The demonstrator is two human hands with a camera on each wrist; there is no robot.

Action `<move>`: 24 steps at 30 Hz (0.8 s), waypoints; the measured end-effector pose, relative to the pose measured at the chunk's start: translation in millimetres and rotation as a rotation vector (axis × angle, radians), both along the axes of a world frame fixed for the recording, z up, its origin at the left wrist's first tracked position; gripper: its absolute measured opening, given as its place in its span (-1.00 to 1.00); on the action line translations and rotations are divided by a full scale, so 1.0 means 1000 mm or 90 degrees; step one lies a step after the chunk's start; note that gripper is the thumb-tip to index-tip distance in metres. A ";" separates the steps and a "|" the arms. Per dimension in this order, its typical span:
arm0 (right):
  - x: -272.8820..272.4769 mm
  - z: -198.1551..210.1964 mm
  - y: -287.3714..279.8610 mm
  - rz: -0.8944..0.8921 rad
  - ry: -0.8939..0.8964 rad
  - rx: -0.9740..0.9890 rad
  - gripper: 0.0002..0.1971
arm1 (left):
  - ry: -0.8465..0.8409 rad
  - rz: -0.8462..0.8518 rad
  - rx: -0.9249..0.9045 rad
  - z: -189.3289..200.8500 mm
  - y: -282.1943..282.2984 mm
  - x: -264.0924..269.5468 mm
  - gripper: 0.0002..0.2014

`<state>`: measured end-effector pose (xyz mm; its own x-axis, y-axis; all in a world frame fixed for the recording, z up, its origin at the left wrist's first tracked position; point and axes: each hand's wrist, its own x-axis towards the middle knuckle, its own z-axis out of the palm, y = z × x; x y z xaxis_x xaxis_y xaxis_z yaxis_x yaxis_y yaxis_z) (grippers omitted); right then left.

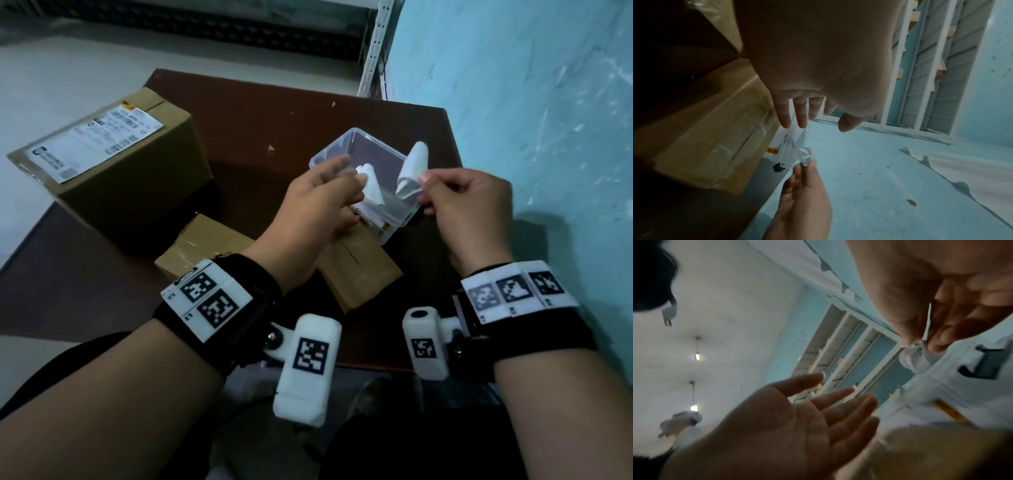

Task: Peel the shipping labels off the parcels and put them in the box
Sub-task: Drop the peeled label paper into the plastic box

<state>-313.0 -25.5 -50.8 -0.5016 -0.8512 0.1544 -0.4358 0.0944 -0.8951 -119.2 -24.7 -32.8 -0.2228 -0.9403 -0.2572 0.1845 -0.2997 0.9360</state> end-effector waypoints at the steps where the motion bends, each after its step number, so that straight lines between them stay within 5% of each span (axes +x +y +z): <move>1: 0.002 -0.002 0.002 0.012 0.055 0.029 -0.91 | 0.013 0.018 0.024 -0.001 0.000 -0.001 -0.61; 5: 0.011 -0.004 0.007 0.074 0.184 0.091 -0.69 | 0.006 0.032 0.021 -0.007 0.004 -0.003 -0.82; 10: 0.014 0.001 0.006 0.045 0.142 0.055 -0.80 | -0.071 0.002 -0.090 -0.012 0.011 0.001 -0.69; 19: 0.045 0.014 0.019 0.099 0.124 0.012 -0.87 | -0.222 -0.020 -0.244 -0.013 0.016 0.039 -0.81; 24: 0.083 0.025 0.026 0.171 0.115 0.022 -0.91 | -0.249 0.066 -0.269 -0.007 0.021 0.071 -0.44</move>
<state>-230.4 0.1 -26.0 -0.2255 -0.9556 0.1896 -0.6007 -0.0168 -0.7993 -48.3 -3.5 -39.7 -0.0881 -0.9911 0.0997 -0.1898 0.1150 0.9751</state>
